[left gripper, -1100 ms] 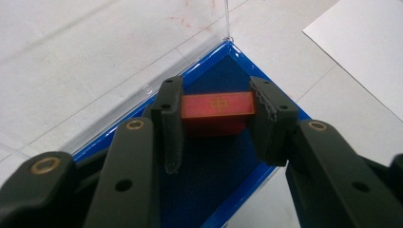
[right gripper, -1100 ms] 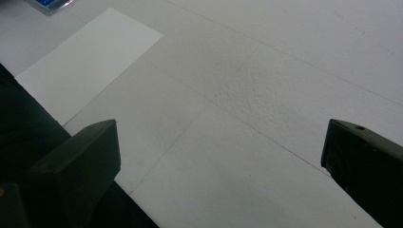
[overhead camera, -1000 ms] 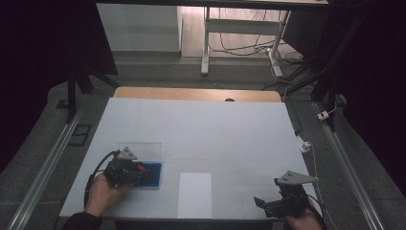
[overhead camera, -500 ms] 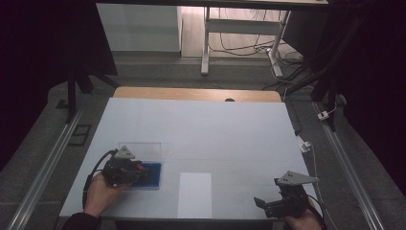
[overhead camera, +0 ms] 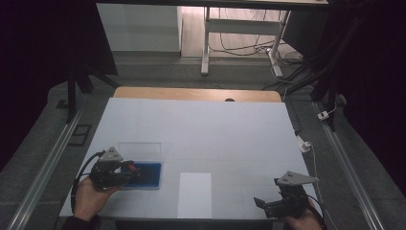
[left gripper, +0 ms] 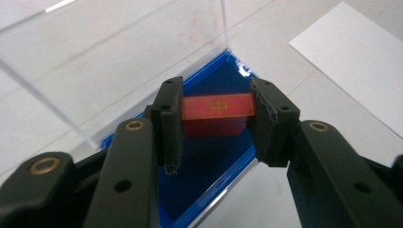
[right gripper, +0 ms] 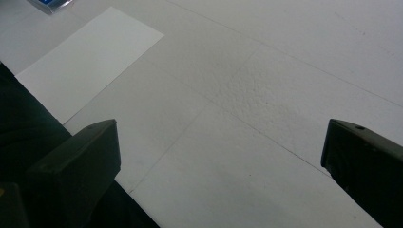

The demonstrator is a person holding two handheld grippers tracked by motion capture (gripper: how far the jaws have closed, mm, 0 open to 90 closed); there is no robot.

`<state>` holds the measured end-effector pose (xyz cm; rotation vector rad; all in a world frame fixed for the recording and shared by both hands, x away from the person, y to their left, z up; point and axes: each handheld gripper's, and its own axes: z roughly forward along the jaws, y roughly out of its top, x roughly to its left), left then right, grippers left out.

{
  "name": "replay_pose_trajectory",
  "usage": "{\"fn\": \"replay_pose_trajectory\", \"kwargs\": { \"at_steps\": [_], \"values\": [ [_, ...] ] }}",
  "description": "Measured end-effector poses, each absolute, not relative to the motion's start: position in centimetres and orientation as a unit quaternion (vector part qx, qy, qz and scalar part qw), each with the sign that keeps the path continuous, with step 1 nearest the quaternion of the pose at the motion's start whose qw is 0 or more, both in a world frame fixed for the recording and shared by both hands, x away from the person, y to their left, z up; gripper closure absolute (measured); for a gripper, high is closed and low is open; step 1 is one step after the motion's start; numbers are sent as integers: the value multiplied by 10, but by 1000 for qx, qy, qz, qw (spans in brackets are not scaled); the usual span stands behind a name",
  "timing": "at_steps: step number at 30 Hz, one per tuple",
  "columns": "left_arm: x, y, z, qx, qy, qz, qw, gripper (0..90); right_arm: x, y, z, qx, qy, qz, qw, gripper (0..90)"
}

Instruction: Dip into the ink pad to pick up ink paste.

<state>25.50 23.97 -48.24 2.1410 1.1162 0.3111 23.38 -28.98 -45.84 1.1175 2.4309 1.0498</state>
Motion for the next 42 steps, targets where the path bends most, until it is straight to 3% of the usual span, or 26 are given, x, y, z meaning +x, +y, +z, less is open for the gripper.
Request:
{"fn": "replay_pose_trajectory", "kwargs": {
  "at_steps": [11,20,24,30,42],
  "values": [
    [264,236,-495,840,430,98,316,583,234,-289,-459,385,839,361,133,0],
    [264,227,-499,855,416,111,290,586,234,-289,-459,385,839,361,132,0],
    [264,231,-501,846,428,100,302,587,234,-289,-459,385,839,361,132,0],
    [261,223,-501,854,419,122,285,589,233,-289,-459,382,841,359,133,0],
    [268,238,-504,833,443,76,322,589,234,-289,-459,383,841,359,133,0]
  ]
}}
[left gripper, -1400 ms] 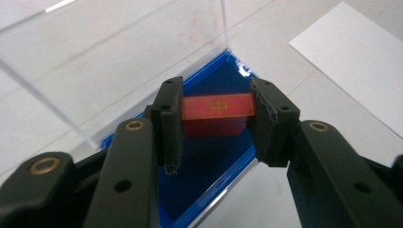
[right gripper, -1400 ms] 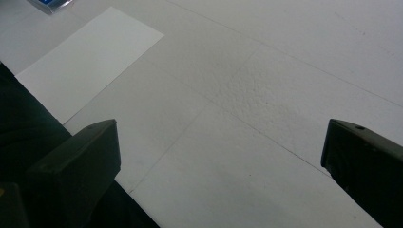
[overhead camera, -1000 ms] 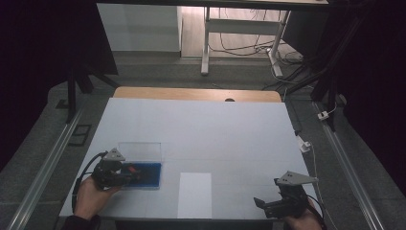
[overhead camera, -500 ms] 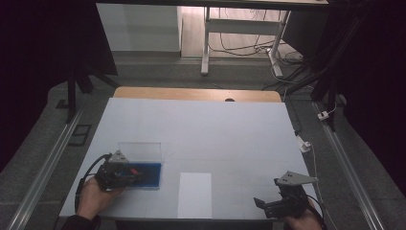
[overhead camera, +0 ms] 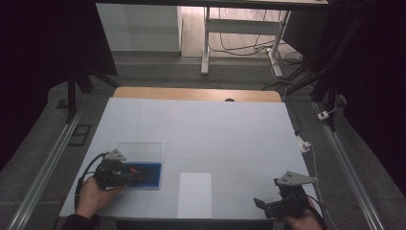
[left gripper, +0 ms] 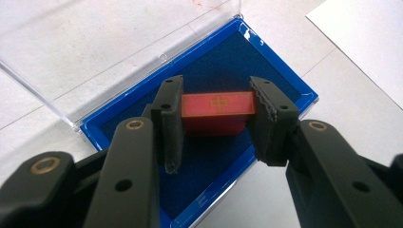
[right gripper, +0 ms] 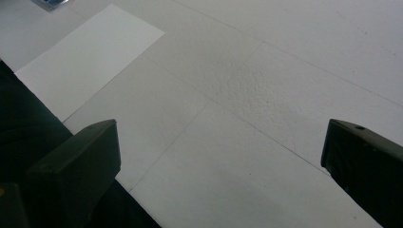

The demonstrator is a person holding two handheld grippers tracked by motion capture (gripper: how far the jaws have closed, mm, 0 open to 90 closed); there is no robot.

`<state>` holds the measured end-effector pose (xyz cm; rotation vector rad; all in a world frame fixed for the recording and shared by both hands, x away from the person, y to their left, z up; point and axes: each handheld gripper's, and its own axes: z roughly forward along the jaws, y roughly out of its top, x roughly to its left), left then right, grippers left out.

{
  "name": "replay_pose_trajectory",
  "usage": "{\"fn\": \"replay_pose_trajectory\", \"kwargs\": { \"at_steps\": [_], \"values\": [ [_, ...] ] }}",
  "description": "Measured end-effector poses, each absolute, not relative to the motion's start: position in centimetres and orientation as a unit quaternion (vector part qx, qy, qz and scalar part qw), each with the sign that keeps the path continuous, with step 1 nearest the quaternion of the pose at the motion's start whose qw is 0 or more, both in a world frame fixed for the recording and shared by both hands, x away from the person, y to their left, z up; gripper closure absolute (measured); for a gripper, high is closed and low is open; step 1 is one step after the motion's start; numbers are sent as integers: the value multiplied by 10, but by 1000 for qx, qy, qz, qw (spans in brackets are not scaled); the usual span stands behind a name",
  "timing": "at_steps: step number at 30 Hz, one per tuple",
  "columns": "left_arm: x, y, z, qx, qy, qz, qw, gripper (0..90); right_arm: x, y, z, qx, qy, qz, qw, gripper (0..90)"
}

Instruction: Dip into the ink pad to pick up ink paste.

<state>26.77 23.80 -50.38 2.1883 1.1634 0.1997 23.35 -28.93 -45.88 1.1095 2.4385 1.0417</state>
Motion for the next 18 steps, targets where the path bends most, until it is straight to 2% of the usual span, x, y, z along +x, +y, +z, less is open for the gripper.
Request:
{"fn": "replay_pose_trajectory", "kwargs": {
  "at_steps": [7,18],
  "values": [
    [263,226,-501,849,427,111,292,589,233,-288,-459,381,843,355,134,0],
    [265,231,-500,843,433,98,303,584,233,-289,-459,382,842,356,135,0]
  ]
}}
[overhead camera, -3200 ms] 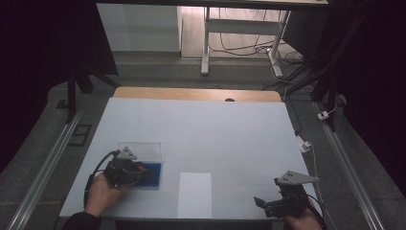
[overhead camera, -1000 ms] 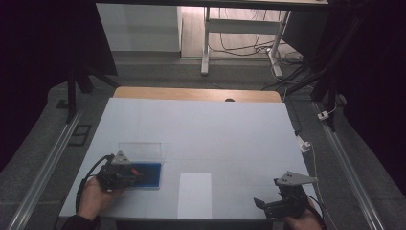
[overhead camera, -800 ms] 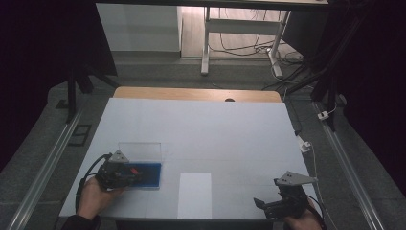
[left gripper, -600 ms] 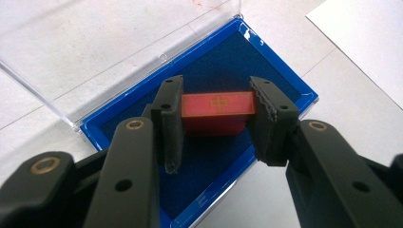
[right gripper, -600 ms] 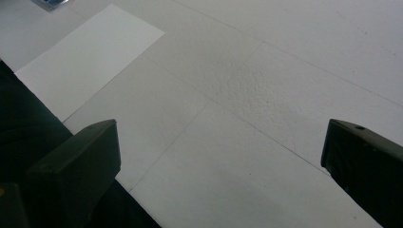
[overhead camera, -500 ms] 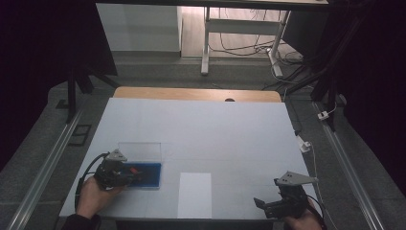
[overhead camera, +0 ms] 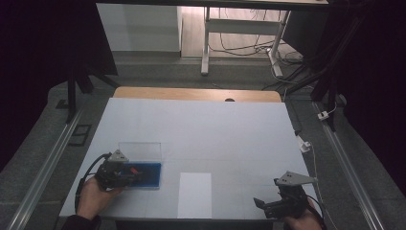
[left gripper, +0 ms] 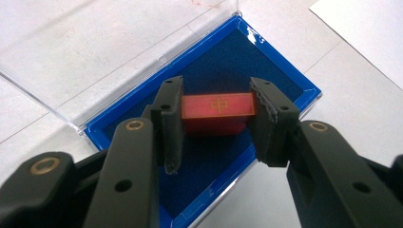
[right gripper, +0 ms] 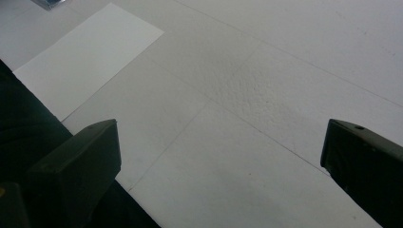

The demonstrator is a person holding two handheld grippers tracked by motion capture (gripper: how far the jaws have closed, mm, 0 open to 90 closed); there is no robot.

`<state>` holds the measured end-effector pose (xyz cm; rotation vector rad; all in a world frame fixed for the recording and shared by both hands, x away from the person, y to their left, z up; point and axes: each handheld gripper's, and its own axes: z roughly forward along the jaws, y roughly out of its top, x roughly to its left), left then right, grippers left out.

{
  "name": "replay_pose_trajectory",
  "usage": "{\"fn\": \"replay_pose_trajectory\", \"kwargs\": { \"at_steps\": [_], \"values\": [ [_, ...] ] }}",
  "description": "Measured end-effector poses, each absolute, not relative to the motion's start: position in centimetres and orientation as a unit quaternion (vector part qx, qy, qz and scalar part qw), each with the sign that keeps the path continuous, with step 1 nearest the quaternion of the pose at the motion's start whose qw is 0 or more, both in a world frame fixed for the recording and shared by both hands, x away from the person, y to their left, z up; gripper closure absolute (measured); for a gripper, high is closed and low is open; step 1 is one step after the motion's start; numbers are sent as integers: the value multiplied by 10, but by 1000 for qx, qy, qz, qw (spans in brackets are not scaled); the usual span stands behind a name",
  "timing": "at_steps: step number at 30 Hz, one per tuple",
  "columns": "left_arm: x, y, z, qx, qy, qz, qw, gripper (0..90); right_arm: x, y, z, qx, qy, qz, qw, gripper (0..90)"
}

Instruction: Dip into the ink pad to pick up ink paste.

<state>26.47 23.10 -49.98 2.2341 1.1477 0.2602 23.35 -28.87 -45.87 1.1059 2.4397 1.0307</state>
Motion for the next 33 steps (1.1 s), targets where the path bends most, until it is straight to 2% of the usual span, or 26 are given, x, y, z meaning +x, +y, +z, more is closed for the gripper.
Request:
{"fn": "replay_pose_trajectory", "kwargs": {
  "at_steps": [15,33],
  "values": [
    [258,236,-488,825,438,111,339,583,233,-289,-458,383,842,356,136,0],
    [249,223,-471,826,407,116,372,582,233,-289,-459,383,842,356,136,0]
  ]
}}
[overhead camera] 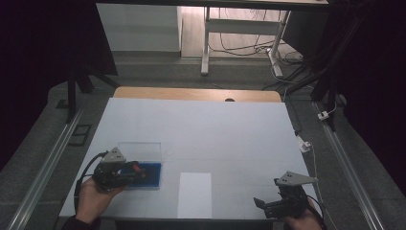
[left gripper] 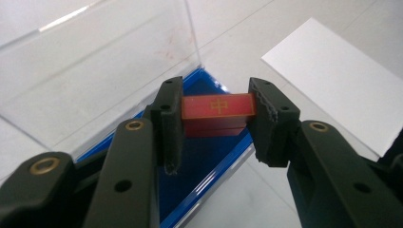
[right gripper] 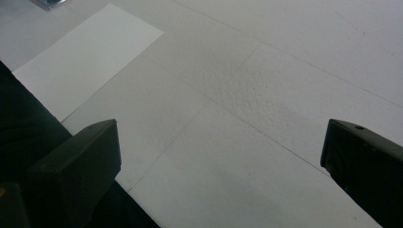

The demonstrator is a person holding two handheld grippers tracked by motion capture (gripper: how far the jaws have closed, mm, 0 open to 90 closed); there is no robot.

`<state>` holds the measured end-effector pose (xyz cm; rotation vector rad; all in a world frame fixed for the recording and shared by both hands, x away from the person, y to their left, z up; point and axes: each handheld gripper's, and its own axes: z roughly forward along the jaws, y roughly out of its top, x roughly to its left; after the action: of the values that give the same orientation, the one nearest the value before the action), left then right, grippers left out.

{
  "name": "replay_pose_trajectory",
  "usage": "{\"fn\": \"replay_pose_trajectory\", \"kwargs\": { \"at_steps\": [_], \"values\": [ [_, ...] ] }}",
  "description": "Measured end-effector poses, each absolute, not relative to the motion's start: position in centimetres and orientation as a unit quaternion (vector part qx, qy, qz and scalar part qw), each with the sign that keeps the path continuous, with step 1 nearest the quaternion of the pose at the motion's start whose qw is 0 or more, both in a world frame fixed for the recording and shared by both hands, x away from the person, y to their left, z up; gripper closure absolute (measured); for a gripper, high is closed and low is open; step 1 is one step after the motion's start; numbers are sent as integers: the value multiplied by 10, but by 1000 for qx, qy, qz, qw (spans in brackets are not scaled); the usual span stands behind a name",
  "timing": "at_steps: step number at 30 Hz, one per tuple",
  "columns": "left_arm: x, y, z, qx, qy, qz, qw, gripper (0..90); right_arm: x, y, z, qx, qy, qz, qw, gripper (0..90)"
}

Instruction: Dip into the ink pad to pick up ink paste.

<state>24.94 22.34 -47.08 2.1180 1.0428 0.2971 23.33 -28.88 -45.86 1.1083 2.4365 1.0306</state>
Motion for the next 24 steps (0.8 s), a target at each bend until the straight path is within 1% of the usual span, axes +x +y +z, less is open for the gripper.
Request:
{"fn": "replay_pose_trajectory", "kwargs": {
  "at_steps": [24],
  "values": [
    [248,198,-451,831,367,109,404,582,234,-289,-459,385,841,356,136,0]
  ]
}}
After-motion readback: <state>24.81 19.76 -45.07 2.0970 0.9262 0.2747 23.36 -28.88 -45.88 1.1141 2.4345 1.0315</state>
